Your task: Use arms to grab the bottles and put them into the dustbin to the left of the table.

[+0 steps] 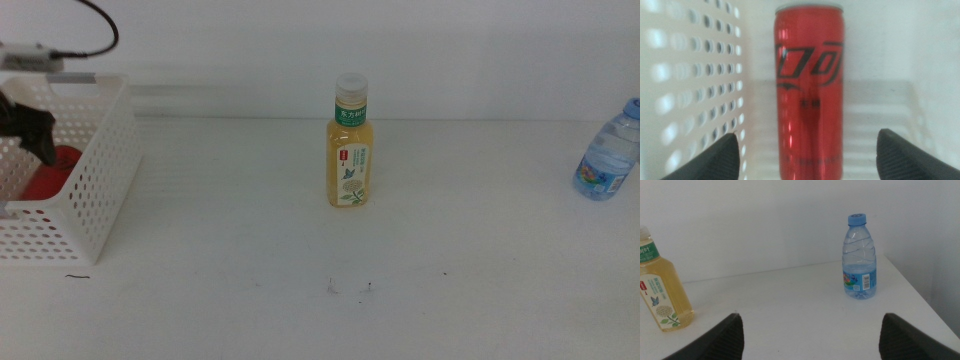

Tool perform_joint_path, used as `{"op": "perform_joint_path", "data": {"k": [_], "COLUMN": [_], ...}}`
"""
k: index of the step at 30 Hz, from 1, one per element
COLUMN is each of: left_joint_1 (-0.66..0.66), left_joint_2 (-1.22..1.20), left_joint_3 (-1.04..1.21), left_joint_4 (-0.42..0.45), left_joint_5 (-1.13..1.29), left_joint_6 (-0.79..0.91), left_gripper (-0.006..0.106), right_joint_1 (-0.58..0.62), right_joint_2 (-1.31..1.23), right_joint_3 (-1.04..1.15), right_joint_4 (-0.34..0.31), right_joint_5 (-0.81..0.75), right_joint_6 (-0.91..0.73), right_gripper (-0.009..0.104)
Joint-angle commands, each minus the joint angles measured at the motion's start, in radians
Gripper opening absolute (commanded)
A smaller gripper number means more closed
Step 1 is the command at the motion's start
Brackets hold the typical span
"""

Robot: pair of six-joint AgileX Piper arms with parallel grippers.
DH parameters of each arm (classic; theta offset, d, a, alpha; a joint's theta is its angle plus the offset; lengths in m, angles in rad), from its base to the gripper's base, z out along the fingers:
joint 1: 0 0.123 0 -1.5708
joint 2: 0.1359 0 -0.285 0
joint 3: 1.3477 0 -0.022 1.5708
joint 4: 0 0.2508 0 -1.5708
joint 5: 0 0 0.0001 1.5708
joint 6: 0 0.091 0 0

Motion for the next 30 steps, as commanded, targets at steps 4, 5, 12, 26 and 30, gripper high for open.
{"op": "perform_joint_path", "data": {"k": [4,5,12,26,30], "left_joint_1": [-0.040,-0.062,-0.328,-0.822,-0.864], "left_joint_2": [-0.156,-0.188,-0.471,-0.770,-0.770], "left_joint_3": [-0.011,-0.010,0.243,1.085,1.238], "left_joint_4": [0.003,0.003,0.023,0.006,0.044], "left_joint_5": [0.056,0.072,-0.167,-1.291,-1.531], "left_joint_6": [-0.076,-0.081,-0.193,-0.366,-0.366], "left_gripper": [0.094,0.094,0.094,0.094,0.094], "right_joint_1": [-0.006,-0.006,-0.006,-0.006,-0.006], "right_joint_2": [-0.004,-0.004,-0.004,-0.004,-0.004], "right_joint_3": [0.003,0.003,0.003,0.003,0.003], "right_joint_4": [-0.008,-0.008,-0.008,-0.008,-0.008], "right_joint_5": [-0.008,-0.008,-0.008,-0.008,-0.008], "right_joint_6": [-0.005,-0.005,-0.005,-0.005,-0.005], "right_gripper": [0.091,0.091,0.091,0.091,0.091]}}
